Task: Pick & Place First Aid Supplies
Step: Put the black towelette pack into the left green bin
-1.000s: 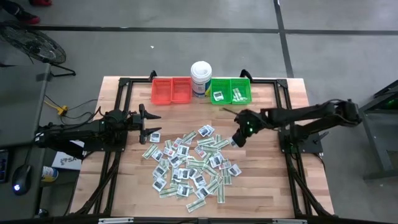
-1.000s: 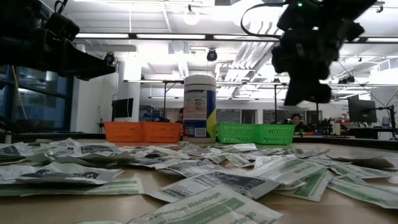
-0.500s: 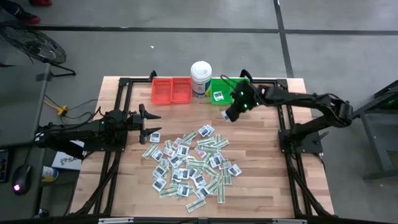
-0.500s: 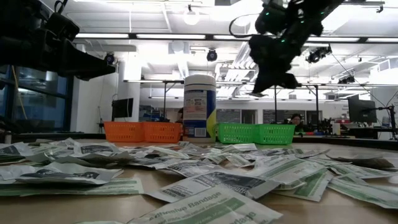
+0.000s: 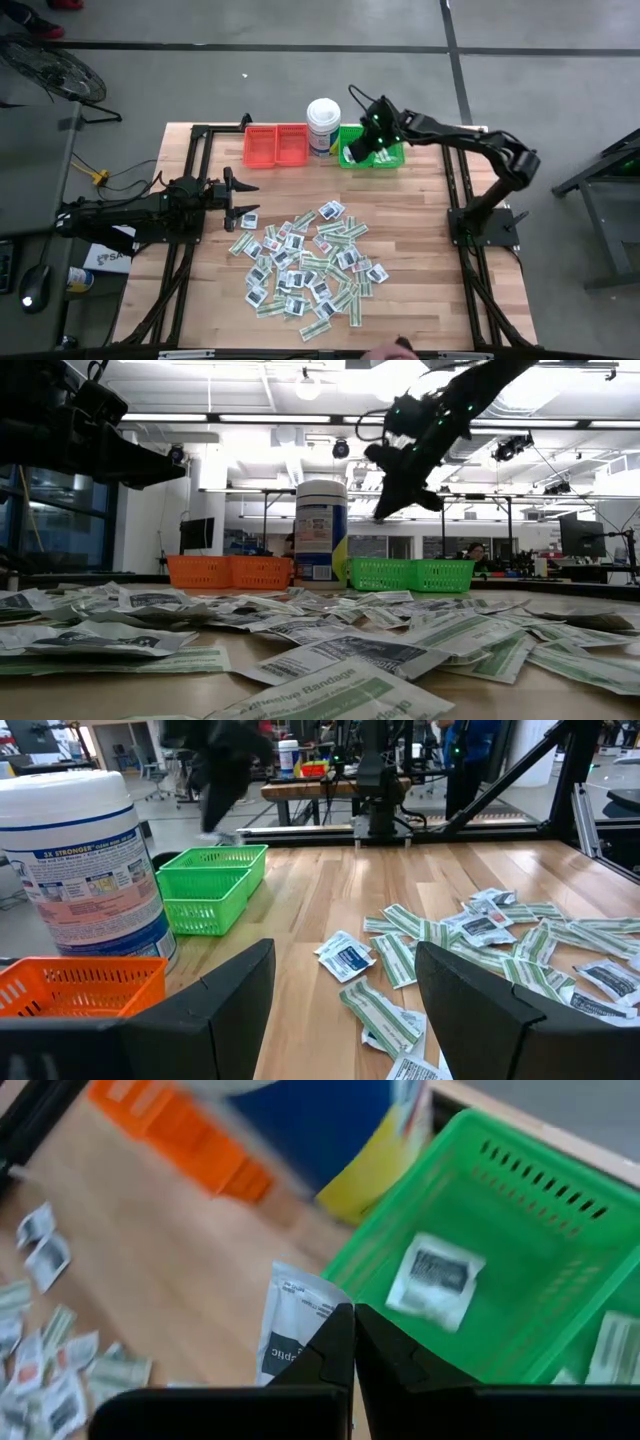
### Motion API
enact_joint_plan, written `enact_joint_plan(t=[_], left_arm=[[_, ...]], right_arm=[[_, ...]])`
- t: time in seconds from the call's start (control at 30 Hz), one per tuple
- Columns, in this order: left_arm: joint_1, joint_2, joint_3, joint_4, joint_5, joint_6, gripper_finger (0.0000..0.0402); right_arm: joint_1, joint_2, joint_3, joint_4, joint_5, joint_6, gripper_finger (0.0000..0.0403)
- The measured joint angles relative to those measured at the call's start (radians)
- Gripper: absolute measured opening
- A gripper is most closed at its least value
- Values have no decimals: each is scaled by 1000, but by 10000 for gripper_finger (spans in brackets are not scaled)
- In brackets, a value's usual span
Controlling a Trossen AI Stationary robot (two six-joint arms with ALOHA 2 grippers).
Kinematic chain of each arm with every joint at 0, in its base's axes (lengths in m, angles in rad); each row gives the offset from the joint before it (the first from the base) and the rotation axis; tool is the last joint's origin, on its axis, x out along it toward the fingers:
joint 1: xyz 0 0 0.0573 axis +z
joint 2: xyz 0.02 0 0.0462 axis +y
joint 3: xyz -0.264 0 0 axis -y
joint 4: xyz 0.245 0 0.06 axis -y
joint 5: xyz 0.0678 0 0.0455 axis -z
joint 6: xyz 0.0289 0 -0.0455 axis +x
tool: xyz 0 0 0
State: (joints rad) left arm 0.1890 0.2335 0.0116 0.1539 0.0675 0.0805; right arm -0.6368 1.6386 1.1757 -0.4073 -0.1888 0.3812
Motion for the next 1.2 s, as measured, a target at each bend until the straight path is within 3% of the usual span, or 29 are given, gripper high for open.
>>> enact_joint_plan(t=[0.37,0.97,1.2], left_arm=[[0,0,0,0,0,0,238],[0,0,0,0,0,0,238],[0,0,0,0,0,0,238]], right_arm=[[-90,124,30,122,-2,65,0],[-103,205,30,152,35,197,2],[-103,205,30,112,32,197,54]])
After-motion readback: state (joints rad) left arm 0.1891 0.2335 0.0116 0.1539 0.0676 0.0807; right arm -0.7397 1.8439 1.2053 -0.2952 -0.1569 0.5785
